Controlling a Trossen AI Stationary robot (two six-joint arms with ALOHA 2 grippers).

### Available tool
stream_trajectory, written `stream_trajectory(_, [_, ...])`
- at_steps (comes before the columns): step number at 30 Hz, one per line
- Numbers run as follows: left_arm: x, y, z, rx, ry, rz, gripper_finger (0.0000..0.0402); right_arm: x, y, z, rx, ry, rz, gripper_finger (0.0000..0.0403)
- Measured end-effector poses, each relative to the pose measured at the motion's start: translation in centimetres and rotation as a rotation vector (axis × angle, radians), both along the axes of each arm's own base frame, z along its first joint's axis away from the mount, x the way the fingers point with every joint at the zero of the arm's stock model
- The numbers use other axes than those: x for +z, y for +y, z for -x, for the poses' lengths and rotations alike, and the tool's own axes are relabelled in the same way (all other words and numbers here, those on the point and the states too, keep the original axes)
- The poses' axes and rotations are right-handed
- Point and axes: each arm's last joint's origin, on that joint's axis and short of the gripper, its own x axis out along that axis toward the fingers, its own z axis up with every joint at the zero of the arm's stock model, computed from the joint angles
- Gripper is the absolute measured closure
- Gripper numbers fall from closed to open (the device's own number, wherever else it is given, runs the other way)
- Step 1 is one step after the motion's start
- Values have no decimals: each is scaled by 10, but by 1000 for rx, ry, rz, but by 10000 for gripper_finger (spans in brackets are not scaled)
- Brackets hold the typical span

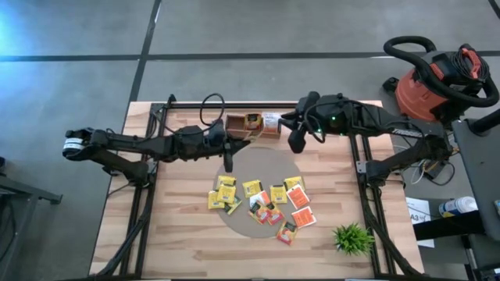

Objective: Pick & Place Tea
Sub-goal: Put the yellow tea bag into the left compartment of the wooden organizer

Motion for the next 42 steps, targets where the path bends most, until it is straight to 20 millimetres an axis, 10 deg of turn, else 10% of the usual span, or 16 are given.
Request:
stream_trajectory(23, [-12, 9, 2, 121, 70, 51, 390, -6, 0, 4, 20, 123, 153, 324])
stream_trajectory(32, [-40, 55, 16, 101, 37, 57, 390, 0, -4, -2, -131, -5, 154, 328])
stream_trajectory(42, [-49, 103, 40, 5, -49, 69, 390, -35, -27, -52, -52, 69, 27, 319])
